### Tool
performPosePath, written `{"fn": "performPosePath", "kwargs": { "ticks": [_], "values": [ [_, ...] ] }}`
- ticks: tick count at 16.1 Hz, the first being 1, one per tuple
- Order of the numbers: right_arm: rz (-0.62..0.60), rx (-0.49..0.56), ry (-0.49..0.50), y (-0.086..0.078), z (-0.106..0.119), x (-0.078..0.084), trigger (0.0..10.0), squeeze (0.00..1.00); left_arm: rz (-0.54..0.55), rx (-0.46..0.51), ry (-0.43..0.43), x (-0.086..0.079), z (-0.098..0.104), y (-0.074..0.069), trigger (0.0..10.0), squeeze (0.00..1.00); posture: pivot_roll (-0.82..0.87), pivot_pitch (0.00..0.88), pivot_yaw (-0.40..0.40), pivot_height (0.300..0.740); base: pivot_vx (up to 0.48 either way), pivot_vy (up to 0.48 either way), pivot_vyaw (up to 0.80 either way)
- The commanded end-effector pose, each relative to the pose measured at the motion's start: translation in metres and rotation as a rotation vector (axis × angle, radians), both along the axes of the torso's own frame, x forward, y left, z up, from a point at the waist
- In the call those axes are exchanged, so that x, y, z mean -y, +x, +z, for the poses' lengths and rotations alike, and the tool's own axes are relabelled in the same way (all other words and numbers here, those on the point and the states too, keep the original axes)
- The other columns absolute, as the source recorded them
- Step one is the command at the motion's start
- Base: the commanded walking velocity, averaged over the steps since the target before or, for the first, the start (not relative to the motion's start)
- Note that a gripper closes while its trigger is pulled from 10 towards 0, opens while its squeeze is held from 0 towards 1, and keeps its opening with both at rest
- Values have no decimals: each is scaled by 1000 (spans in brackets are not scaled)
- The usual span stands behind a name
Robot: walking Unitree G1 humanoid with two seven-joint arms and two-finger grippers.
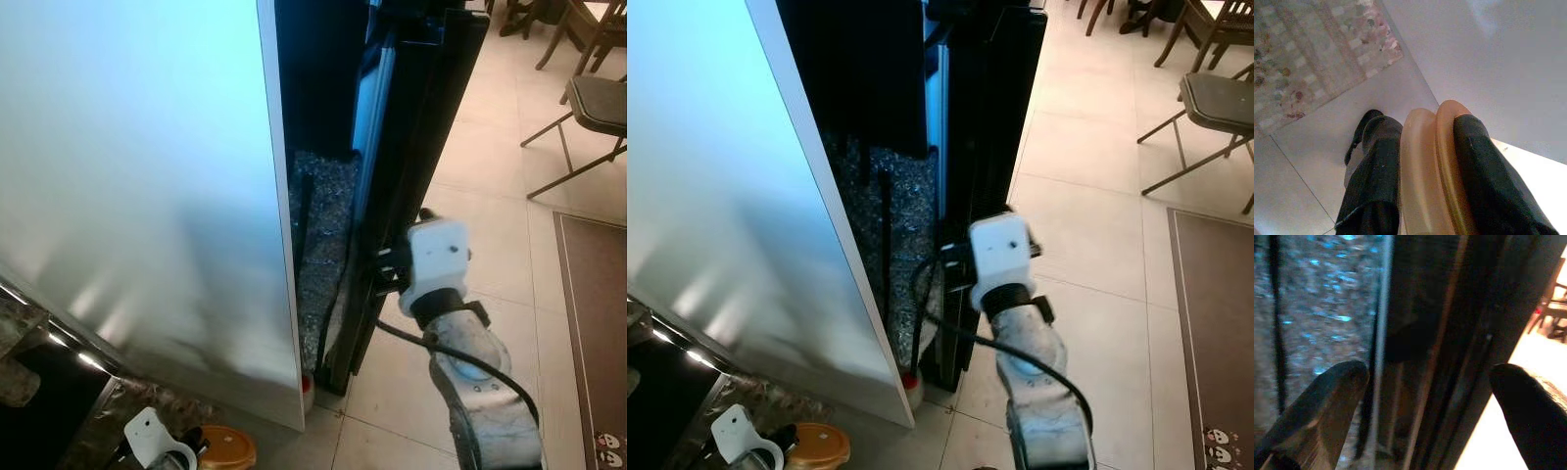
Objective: Restocking fridge
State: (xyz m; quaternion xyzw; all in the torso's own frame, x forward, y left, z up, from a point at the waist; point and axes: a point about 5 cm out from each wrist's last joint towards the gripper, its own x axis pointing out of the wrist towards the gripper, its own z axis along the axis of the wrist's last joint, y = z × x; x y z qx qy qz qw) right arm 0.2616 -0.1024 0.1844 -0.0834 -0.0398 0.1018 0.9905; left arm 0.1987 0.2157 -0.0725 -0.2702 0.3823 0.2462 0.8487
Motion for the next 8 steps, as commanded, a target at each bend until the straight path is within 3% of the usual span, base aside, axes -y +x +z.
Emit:
{"fn": "performPosePath", "kwargs": {
  "ticks": [1, 8],
  "values": [
    [24, -9, 7, -4, 1, -3, 10000, 0, -23, -50, 2, 2, -7, -12, 10000, 0, -124, 150, 26, 740, 0, 0, 0],
    [36, 21, 12, 3, 7, -4, 10000, 0, -42, -44, 7, 6, -6, -8, 10000, 0, -125, 148, 25, 740, 0, 0, 0]
  ]
}}
